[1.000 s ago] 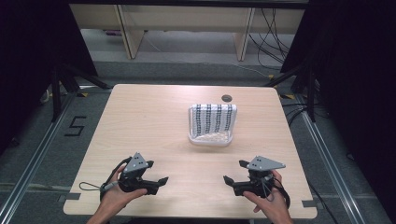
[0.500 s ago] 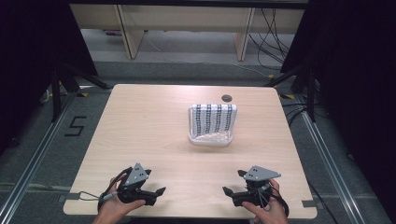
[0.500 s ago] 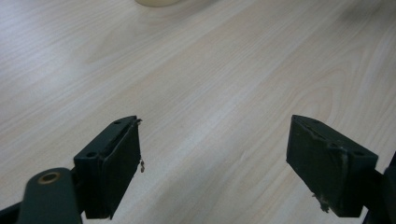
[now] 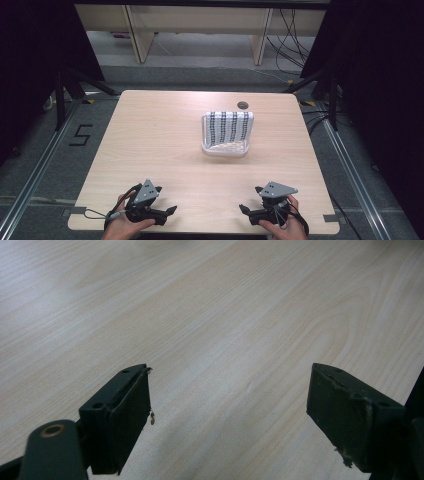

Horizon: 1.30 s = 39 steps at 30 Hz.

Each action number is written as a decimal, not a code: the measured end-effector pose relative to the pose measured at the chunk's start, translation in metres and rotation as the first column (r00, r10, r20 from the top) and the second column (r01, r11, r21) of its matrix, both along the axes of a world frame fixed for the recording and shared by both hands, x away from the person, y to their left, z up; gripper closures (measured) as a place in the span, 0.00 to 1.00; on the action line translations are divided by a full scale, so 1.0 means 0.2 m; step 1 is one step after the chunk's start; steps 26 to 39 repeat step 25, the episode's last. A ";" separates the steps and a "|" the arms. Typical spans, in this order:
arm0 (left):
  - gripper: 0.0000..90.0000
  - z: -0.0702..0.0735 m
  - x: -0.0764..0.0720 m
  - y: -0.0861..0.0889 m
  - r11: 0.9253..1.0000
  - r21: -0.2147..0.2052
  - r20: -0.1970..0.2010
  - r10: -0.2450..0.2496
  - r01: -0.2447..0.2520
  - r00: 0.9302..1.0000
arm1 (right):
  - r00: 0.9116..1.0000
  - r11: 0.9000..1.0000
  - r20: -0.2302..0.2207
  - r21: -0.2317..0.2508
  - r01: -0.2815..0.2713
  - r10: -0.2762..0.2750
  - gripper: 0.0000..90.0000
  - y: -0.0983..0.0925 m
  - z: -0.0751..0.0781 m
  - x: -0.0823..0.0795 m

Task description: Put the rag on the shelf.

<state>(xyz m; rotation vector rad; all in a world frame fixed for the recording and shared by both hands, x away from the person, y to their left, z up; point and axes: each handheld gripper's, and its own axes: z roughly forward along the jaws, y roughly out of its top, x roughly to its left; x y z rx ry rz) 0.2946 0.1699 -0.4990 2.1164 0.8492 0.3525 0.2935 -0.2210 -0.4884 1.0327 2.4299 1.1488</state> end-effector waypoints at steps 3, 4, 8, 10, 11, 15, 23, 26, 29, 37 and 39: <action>0.19 0.00 0.00 0.00 1.000 -0.009 -0.003 0.000 0.000 1.000 | 1.000 1.000 -0.005 -0.001 -0.001 0.001 0.19 0.00 -0.01 0.00; 0.19 0.00 0.00 0.00 1.000 -0.010 -0.003 0.001 -0.001 1.000 | 1.000 1.000 -0.007 0.000 -0.001 0.001 0.19 0.00 -0.01 0.00; 0.19 0.00 0.00 0.00 1.000 -0.010 -0.004 0.000 0.000 1.000 | 1.000 1.000 -0.011 0.002 -0.017 0.017 0.19 0.01 -0.01 0.01; 0.19 0.00 0.00 0.00 1.000 -0.010 -0.004 0.001 -0.001 1.000 | 1.000 1.000 -0.002 -0.005 -0.005 0.005 0.19 0.01 -0.01 0.00; 0.19 0.00 0.01 0.01 1.000 0.001 0.000 0.005 -0.005 1.000 | 1.000 1.000 -0.001 -0.004 -0.005 0.005 0.19 0.01 -0.01 0.00; 0.19 -0.01 0.01 0.01 1.000 -0.014 -0.001 0.002 -0.002 1.000 | 1.000 1.000 0.002 -0.005 -0.006 0.006 0.19 0.01 -0.01 0.00; 0.19 0.00 0.01 0.01 1.000 -0.002 -0.006 0.003 -0.003 1.000 | 1.000 1.000 -0.011 0.004 -0.016 0.016 0.19 0.00 -0.01 0.01; 0.19 0.00 0.01 0.02 1.000 -0.003 -0.002 0.002 -0.002 1.000 | 1.000 1.000 -0.008 0.006 -0.014 0.014 0.19 0.00 -0.01 0.01; 0.19 0.00 0.01 0.02 1.000 -0.003 -0.002 0.002 -0.002 1.000 | 1.000 1.000 -0.008 0.006 -0.014 0.014 0.19 0.00 -0.01 0.01; 0.19 0.00 0.01 0.02 1.000 -0.003 -0.002 0.002 -0.002 1.000 | 1.000 1.000 -0.008 0.006 -0.014 0.014 0.19 0.00 -0.01 0.01; 0.19 0.00 0.01 0.02 1.000 -0.003 -0.002 0.002 -0.002 1.000 | 1.000 1.000 -0.008 0.006 -0.014 0.014 0.19 0.00 -0.01 0.01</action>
